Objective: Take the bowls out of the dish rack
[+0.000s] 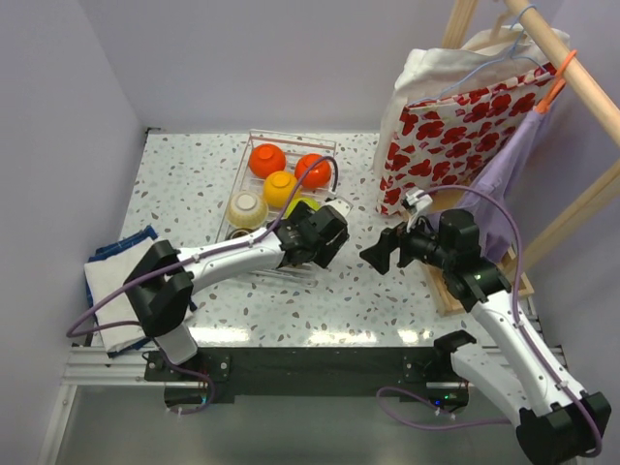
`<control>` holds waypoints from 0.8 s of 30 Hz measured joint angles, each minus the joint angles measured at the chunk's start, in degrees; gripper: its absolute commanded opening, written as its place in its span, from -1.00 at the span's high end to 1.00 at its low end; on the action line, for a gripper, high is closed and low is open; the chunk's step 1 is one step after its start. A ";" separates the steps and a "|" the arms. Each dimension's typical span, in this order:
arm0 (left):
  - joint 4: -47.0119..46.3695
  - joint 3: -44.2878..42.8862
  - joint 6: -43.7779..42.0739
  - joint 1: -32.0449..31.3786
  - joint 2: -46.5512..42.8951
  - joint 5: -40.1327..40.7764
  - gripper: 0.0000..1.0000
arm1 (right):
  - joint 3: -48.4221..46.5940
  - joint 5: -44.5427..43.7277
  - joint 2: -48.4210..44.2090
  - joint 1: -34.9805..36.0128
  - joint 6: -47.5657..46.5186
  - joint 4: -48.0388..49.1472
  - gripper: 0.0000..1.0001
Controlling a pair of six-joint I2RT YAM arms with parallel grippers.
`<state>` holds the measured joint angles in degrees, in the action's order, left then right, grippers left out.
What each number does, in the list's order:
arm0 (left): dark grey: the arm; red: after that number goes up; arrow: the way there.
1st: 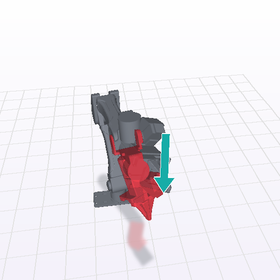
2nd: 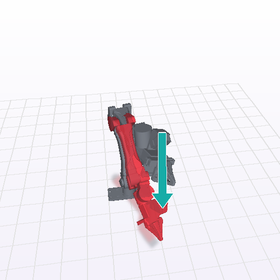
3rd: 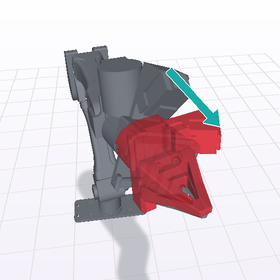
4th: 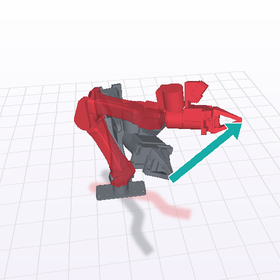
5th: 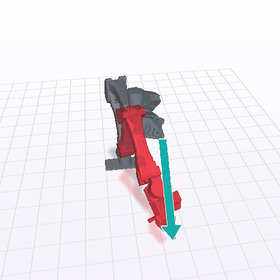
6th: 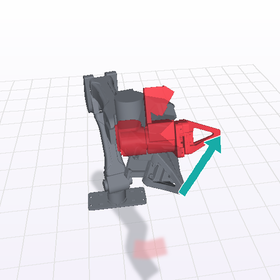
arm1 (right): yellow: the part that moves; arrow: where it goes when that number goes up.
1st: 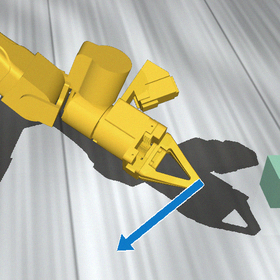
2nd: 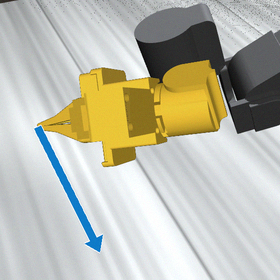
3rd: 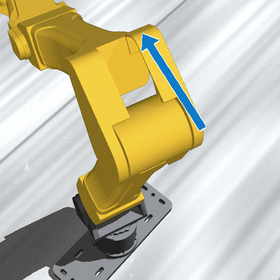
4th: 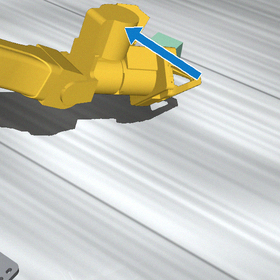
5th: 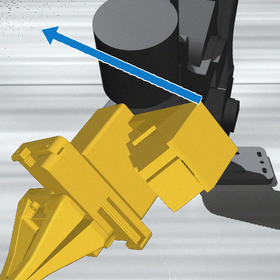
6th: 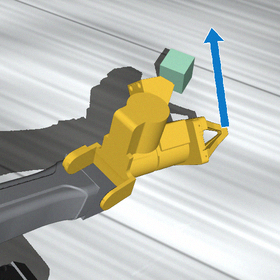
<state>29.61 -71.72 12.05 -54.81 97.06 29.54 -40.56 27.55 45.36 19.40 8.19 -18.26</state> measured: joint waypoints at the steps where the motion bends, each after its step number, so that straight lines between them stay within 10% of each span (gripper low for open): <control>1: -0.37 0.76 0.02 0.00 -0.70 0.11 -1.00 | 0.00 0.66 0.79 0.00 0.15 0.24 -0.97; 24: -0.02 18.51 1.44 9.51 -22.34 -2.03 -1.00 | -4.72 -0.09 15.80 10.82 1.95 6.05 -0.97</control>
<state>29.58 -53.21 13.50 -45.30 74.72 27.51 -45.28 27.46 61.17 30.22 10.13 -12.21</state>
